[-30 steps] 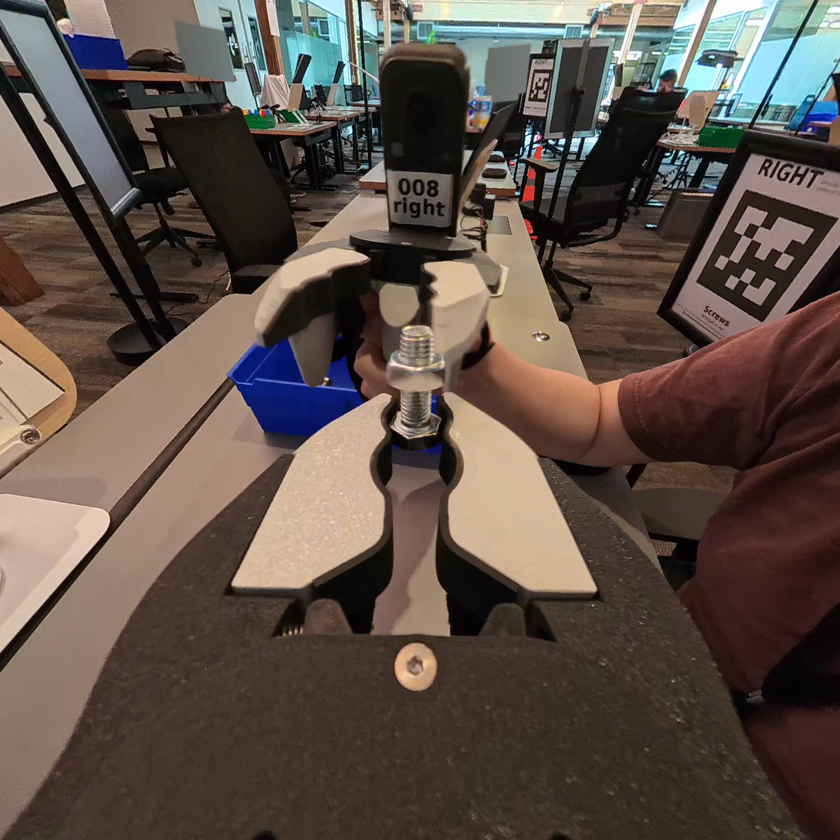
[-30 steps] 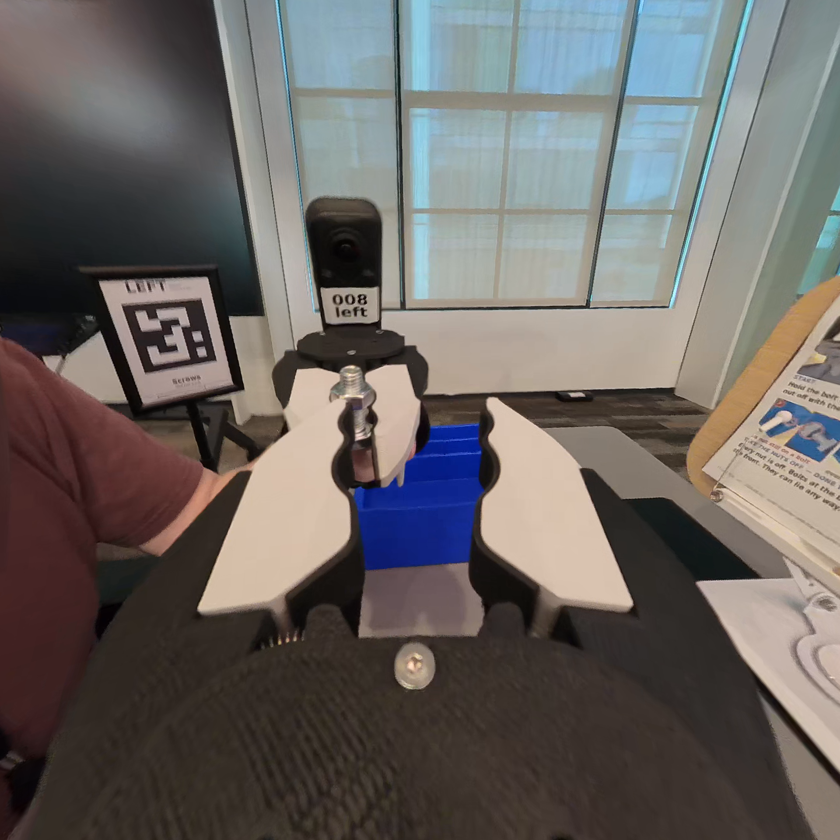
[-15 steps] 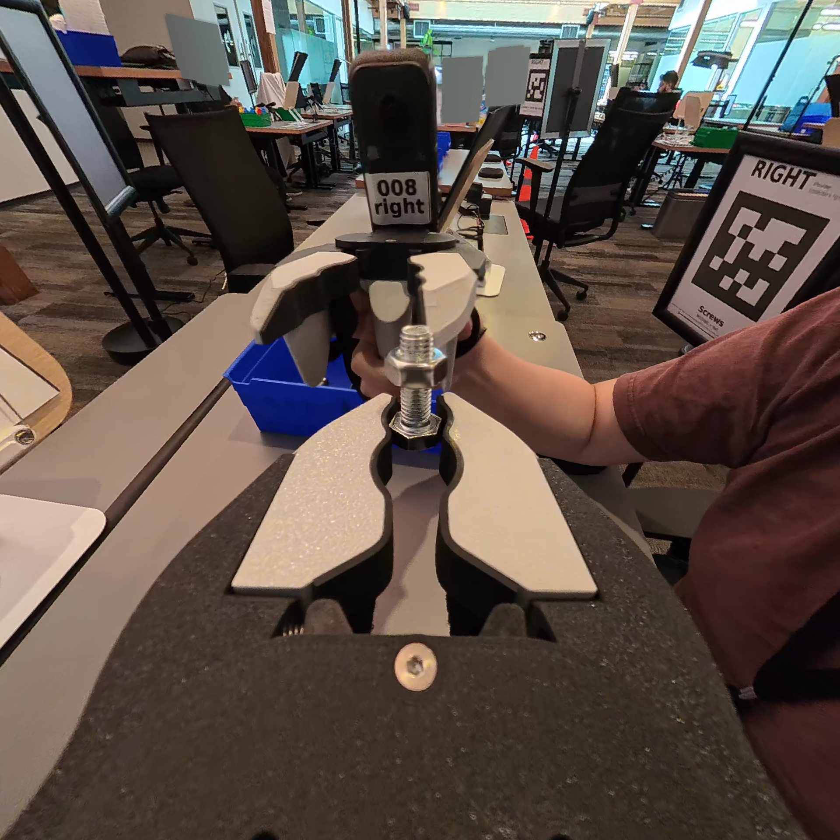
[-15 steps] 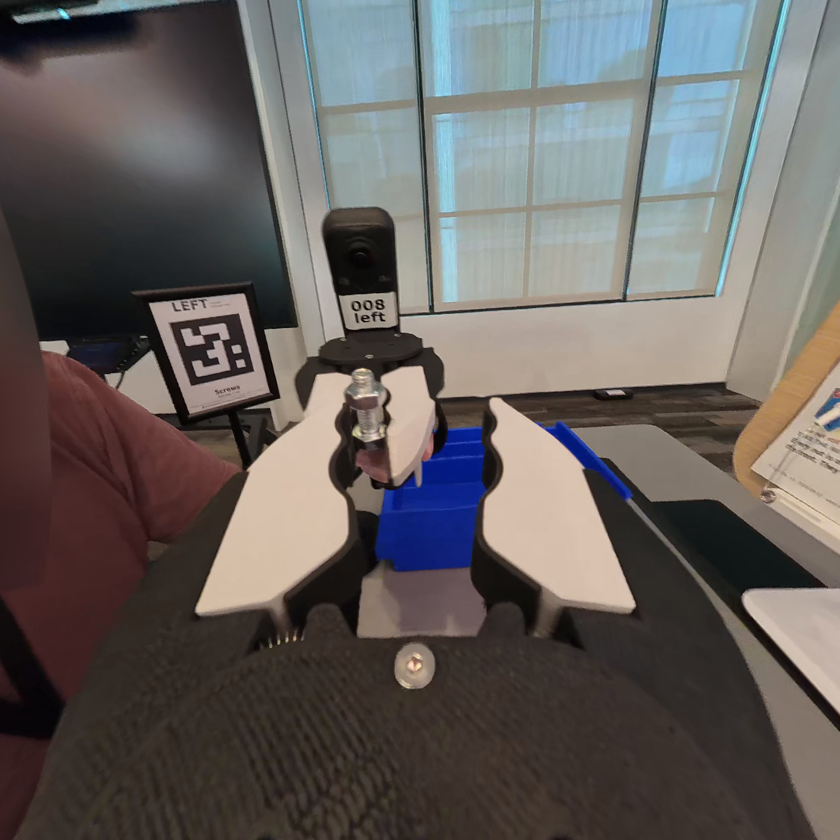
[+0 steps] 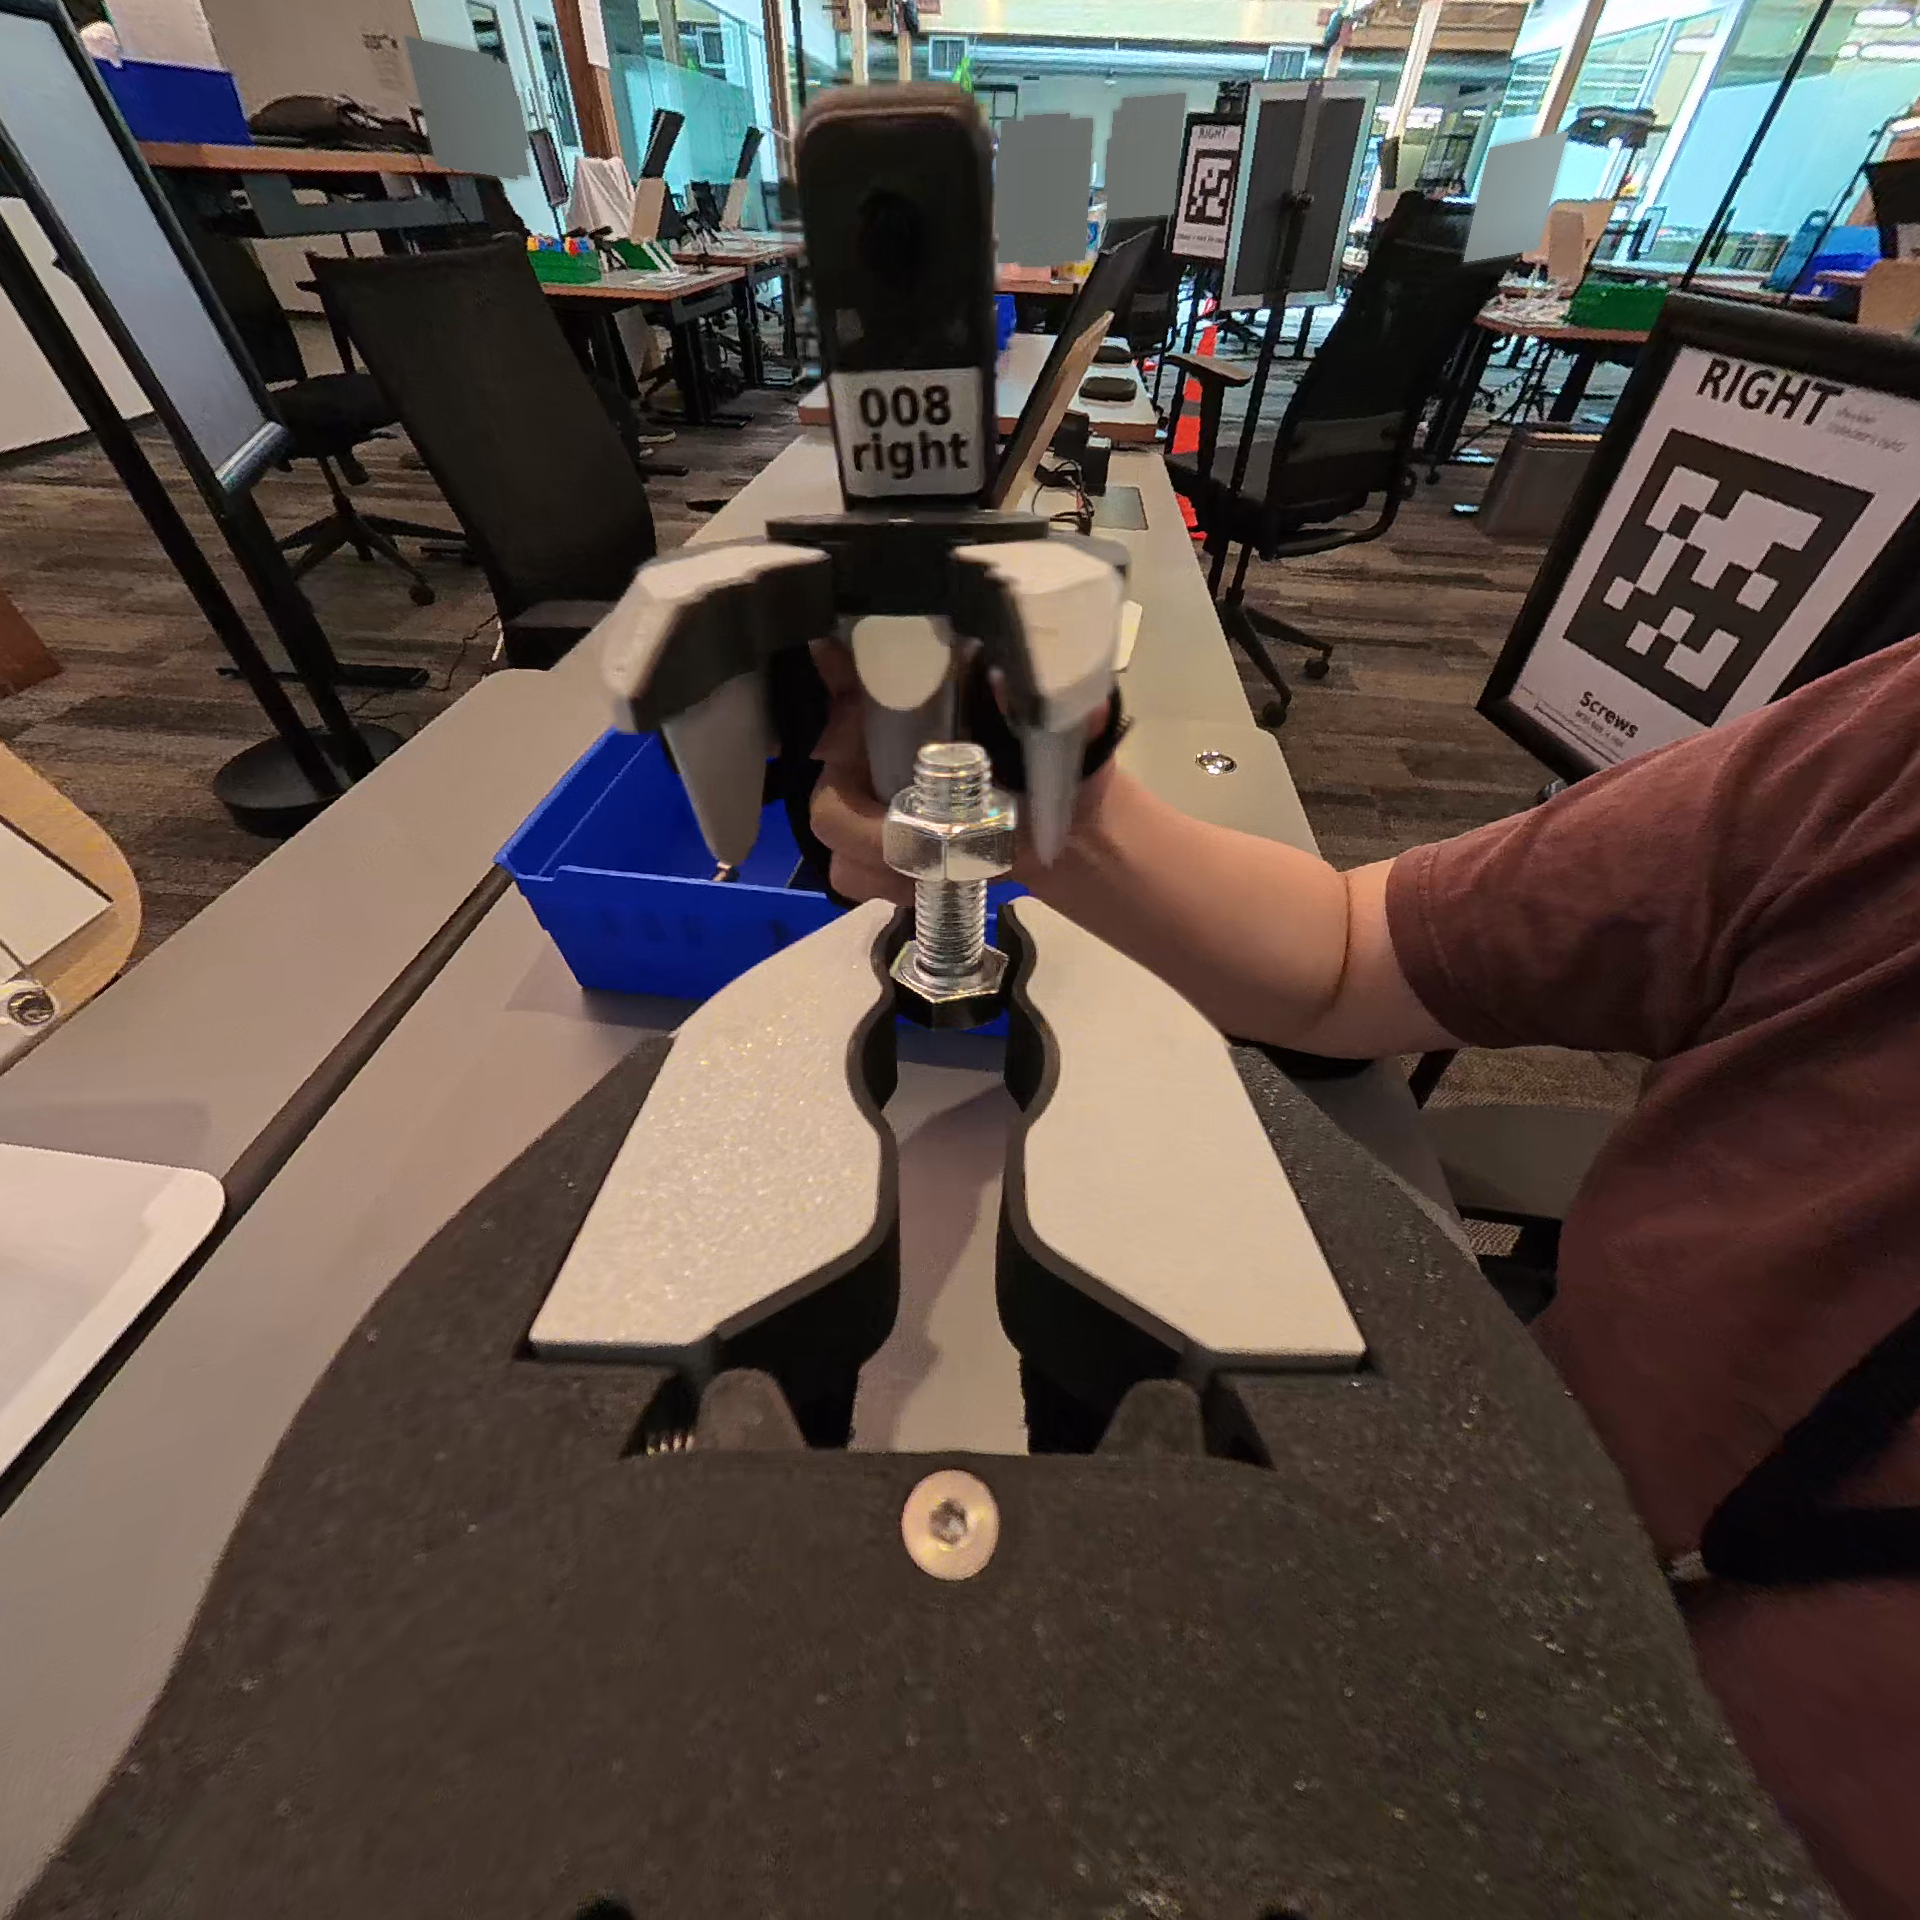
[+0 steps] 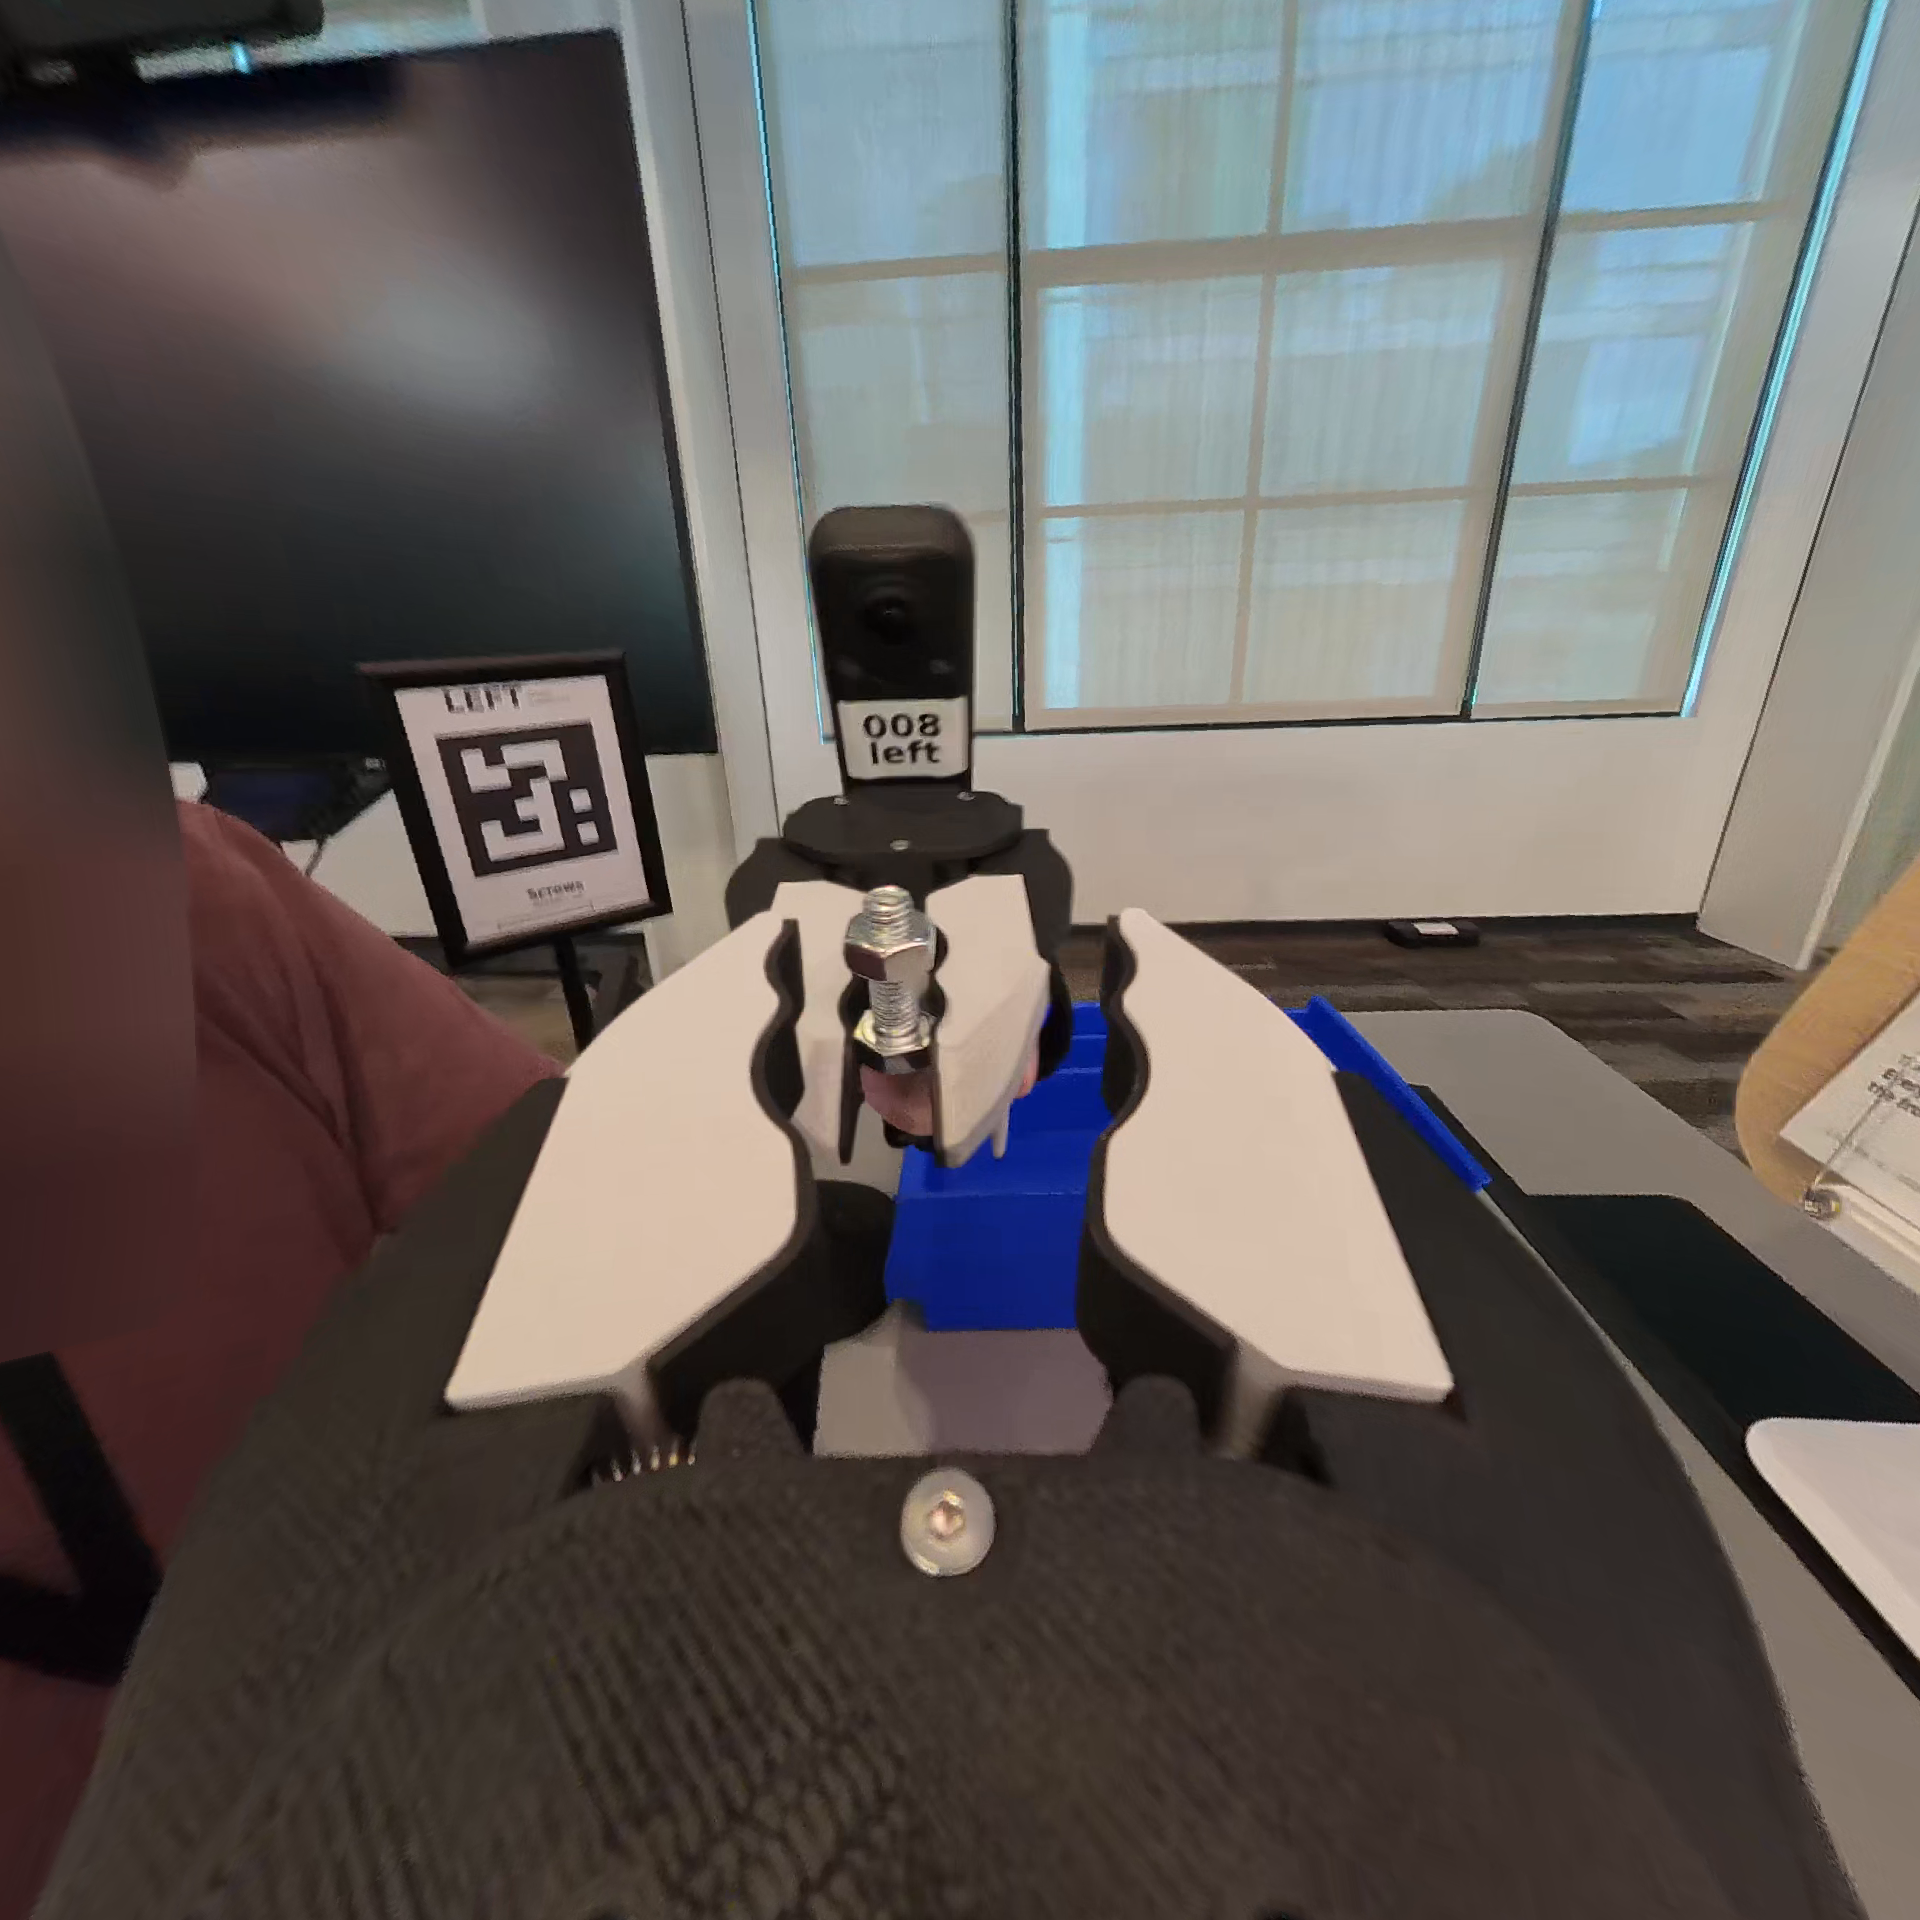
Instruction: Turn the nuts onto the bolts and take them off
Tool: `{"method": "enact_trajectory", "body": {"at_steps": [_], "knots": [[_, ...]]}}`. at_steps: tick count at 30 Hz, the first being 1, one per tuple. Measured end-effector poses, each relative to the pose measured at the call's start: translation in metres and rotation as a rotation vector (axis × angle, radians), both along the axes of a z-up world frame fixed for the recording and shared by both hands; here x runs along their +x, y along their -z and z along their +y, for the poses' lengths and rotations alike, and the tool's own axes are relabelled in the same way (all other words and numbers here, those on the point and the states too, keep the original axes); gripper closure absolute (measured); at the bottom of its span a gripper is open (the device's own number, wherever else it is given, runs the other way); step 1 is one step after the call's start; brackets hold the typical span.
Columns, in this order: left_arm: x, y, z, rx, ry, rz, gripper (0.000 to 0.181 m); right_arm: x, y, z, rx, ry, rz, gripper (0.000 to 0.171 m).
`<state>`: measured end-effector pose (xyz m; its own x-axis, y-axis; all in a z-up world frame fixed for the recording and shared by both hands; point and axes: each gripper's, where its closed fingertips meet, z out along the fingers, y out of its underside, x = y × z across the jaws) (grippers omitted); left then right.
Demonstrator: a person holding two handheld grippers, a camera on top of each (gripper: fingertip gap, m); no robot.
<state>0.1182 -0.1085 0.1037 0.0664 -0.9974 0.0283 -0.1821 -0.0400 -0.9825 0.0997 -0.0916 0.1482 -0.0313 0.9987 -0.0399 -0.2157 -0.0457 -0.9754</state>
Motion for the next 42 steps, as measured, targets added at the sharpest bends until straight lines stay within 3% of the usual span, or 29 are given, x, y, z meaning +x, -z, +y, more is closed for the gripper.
{"method": "enact_trajectory", "body": {"at_steps": [4, 8, 13, 20, 25, 31, 37, 42], "knots": [[0.003, 0.001, -0.003, -0.01, 0.019, -0.002, 0.166, -0.009, 0.006, 0.001, 0.062, 0.066, -0.041, 0.116], [0.001, -0.002, -0.004, -0.012, 0.024, -0.013, 0.166, 0.007, 0.004, 0.019, -0.037, 0.065, 0.003, 0.119], [0.001, -0.001, -0.002, -0.017, 0.015, -0.012, 0.166, -0.01, 0.002, -0.007, 0.029, 0.005, -0.02, 0.115], [-0.001, -0.005, -0.006, -0.019, 0.029, -0.02, 0.166, 0.003, 0.007, 0.019, -0.077, 0.045, -0.006, 0.118], [0.0, -0.002, -0.004, -0.007, 0.019, -0.005, 0.166, -0.013, 0.002, -0.012, 0.003, -0.039, -0.001, 0.115], [-0.001, -0.004, -0.005, -0.011, 0.023, -0.015, 0.166, -0.001, 0.008, 0.015, -0.082, 0.02, -0.008, 0.116], [-0.001, -0.002, -0.002, -0.008, 0.01, -0.005, 0.166, -0.013, 0.002, -0.009, 0.017, 0.002, -0.023, 0.114], [0.001, -0.002, -0.004, -0.008, 0.012, -0.006, 0.166, -0.004, 0.008, 0.011, -0.055, 0.03, -0.027, 0.117]]}}
